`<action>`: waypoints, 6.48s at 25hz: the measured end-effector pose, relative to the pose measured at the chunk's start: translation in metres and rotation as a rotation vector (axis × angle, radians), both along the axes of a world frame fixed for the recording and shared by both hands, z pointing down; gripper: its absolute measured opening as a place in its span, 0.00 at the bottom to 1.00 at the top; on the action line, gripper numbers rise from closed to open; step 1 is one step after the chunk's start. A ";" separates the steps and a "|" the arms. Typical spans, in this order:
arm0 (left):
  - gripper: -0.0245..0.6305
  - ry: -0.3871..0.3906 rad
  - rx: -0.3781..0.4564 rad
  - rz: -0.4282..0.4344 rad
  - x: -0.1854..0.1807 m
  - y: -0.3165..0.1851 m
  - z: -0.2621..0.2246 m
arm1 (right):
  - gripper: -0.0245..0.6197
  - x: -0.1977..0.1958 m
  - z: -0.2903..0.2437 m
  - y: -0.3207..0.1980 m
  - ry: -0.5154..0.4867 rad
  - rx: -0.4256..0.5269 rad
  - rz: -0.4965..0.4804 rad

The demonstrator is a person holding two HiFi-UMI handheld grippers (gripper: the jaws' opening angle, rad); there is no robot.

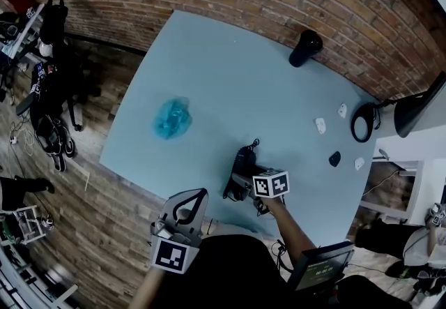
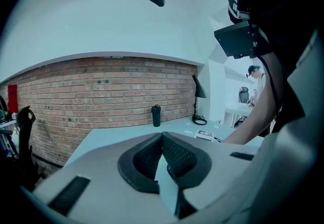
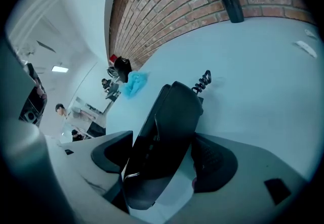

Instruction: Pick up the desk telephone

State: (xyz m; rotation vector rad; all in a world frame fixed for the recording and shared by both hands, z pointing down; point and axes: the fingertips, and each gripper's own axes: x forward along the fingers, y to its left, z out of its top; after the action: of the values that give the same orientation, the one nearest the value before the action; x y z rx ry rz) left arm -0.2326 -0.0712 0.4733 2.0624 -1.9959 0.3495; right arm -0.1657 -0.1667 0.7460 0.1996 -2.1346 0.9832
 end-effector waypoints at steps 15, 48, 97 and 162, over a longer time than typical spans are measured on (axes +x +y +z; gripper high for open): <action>0.07 0.001 -0.016 -0.015 -0.001 0.018 0.009 | 0.56 -0.003 0.000 0.004 -0.051 -0.141 0.139; 0.07 -0.020 -0.081 0.039 0.022 0.001 0.025 | 0.51 0.006 -0.007 -0.002 -0.150 -0.302 0.229; 0.07 -0.039 0.030 0.312 0.025 -0.029 0.016 | 0.51 0.017 -0.227 -0.045 -0.816 -0.203 0.539; 0.07 -0.072 0.369 0.459 0.113 -0.113 -0.097 | 0.50 0.133 -0.346 -0.065 -0.744 0.701 0.590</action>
State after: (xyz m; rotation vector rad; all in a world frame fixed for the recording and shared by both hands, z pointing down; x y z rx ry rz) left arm -0.1192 -0.1839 0.3762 2.7794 -1.7032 0.1419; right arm -0.0327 -0.2318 0.4001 0.9763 -3.1595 0.5998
